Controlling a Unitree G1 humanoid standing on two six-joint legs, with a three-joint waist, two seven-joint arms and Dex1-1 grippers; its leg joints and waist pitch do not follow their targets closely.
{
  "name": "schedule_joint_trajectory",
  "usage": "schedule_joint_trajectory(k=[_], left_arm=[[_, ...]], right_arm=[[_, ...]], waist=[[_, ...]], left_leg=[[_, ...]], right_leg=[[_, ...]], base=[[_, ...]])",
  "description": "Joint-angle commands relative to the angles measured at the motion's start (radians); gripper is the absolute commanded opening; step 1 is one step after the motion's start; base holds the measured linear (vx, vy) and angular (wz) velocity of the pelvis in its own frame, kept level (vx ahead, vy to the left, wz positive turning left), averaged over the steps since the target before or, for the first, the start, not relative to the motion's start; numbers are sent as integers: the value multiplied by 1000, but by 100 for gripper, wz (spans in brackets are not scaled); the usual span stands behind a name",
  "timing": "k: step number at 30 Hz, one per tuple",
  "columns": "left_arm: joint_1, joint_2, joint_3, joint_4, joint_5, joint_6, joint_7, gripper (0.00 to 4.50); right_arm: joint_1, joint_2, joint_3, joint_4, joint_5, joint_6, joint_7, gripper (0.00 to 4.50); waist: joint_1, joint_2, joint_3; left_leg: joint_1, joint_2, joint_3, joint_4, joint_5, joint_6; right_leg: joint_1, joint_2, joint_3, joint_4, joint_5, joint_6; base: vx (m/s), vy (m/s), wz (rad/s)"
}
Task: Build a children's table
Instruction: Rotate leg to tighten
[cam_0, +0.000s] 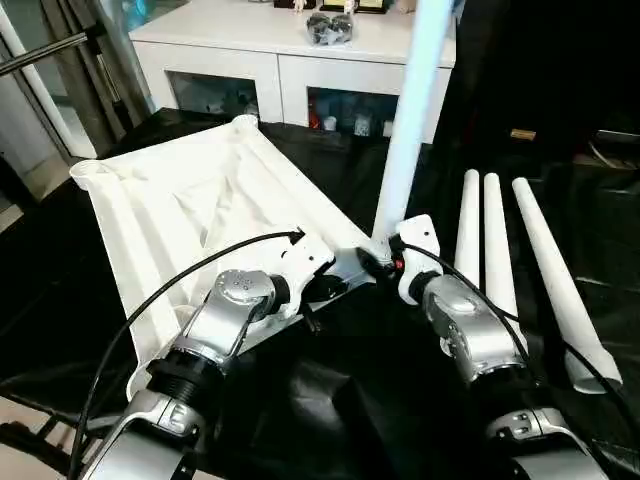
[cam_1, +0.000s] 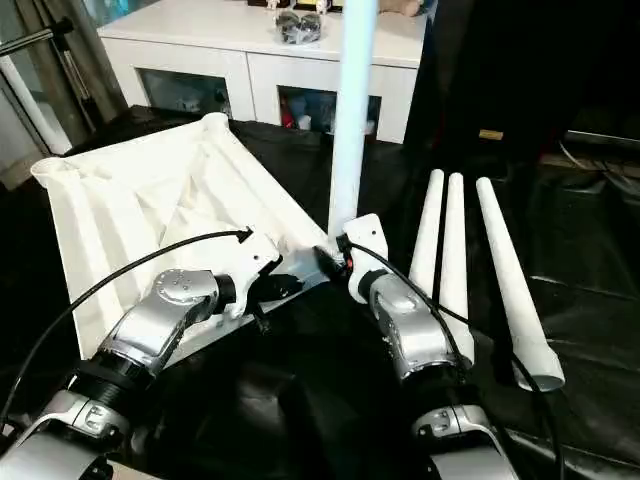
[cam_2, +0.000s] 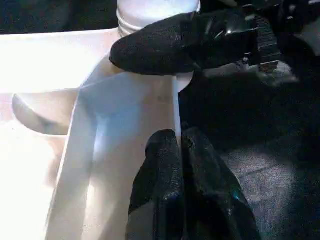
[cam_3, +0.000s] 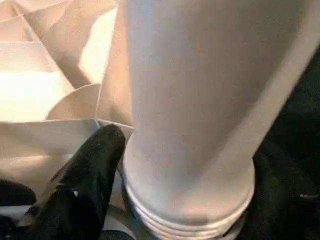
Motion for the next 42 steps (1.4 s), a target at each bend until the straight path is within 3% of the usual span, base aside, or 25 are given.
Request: schedule_joint_trajectory(k=[1, 6, 9, 11, 14, 20, 27, 30, 33, 37, 38, 40, 42], left_arm=[[-3, -10, -44, -78, -44, -59, -90, 0], [26, 47, -54, -121, -71, -73, -188, 0], [48, 99, -59, -151, -89, -81, -270, 0], [54, 121, -61, -156, -90, -82, -297, 0], [56, 155, -57, -148, -89, -93, -332, 0], [60, 185, -52, -152, -95, -94, -364, 0], [59, 170, -48, -151, -102, -90, -347, 0], [49, 140, -37, -136, -93, -85, -292, 0], [38, 121, -33, -121, -82, -73, -253, 0], [-2, 41, -16, -73, -49, -33, -96, 0], [-7, 28, -13, -69, -47, -25, -74, 0], [-16, -2, -8, -59, -43, -14, -31, 0], [-20, -32, -7, -53, -41, -9, -5, 0]], right_arm=[[16, 2, 85, 8, -6, -12, 102, 382], [66, -87, 118, -108, 33, -32, 304, 382], [116, -173, 141, -219, 83, -17, 482, 382], [139, -219, 157, -268, 111, 1, 557, 382], [170, -295, 178, -334, 143, 42, 664, 382], [185, -326, 171, -376, 163, 88, 719, 326], [182, -275, 184, -373, 157, 108, 662, 278], [153, -212, 170, -283, 86, 89, 510, 273], [121, -156, 146, -202, 48, 90, 371, 272], [60, -28, 85, -59, 20, 129, 91, 272], [51, -13, 77, -40, 15, 134, 57, 272], [37, 12, 69, -5, 1, 128, -1, 272], [29, 34, 71, 19, -1, 109, 0, 342]], waist=[[2, -2, -60], [9, 0, -66], [17, 2, -67], [20, -1, -63], [28, 0, -61], [35, 0, -61], [34, -3, -63], [29, -3, -61], [7, -2, -55], [-5, -1, -57], [-9, 0, -53], [-7, 0, -56], [-9, 1, -53]], left_leg=[[0, 20, -5, -73, -239, 33], [-3, 24, -4, -68, -178, 60], [-1, 28, -2, -64, -147, 104], [-2, 26, -2, -66, -164, 98], [-1, 29, 0, -67, -198, 85], [1, 28, -2, -68, -203, 64], [-2, 27, -2, -66, -175, 62], [-3, 25, -2, -68, -188, 50], [-1, 19, -7, -74, -251, 14], [2, 19, -7, -74, -255, 4], [4, 18, -5, -74, -262, 0], [6, 18, -5, -73, -261, 4], [2, 18, -7, -76, -279, 7]], right_leg=[[52, -54, 48, -81, -274, -185], [57, -51, 49, -63, -140, -221], [55, -49, 49, -55, -51, -251], [60, -49, 48, -59, -91, -250], [57, -53, 51, -66, -171, -234], [54, -54, 51, -70, -221, -217], [55, -54, 50, -65, -180, -224], [54, -54, 49, -68, -213, -216], [51, -57, 45, -85, -363, -173], [49, -54, 47, -85, -353, -172], [43, -53, 48, -88, -367, -172], [45, -54, 49, -89, -358, -168], [48, -52, 46, -89, -357, -165]], base=[[0, 0, 0], [0, 0, 0], [0, 0, 0], [0, 0, 0], [0, 0, 0], [0, 0, 0], [0, 0, 0], [0, 0, 0], [0, 0, 0], [0, 0, 0], [0, 0, 0], [0, 0, 0], [0, 0, 0]])
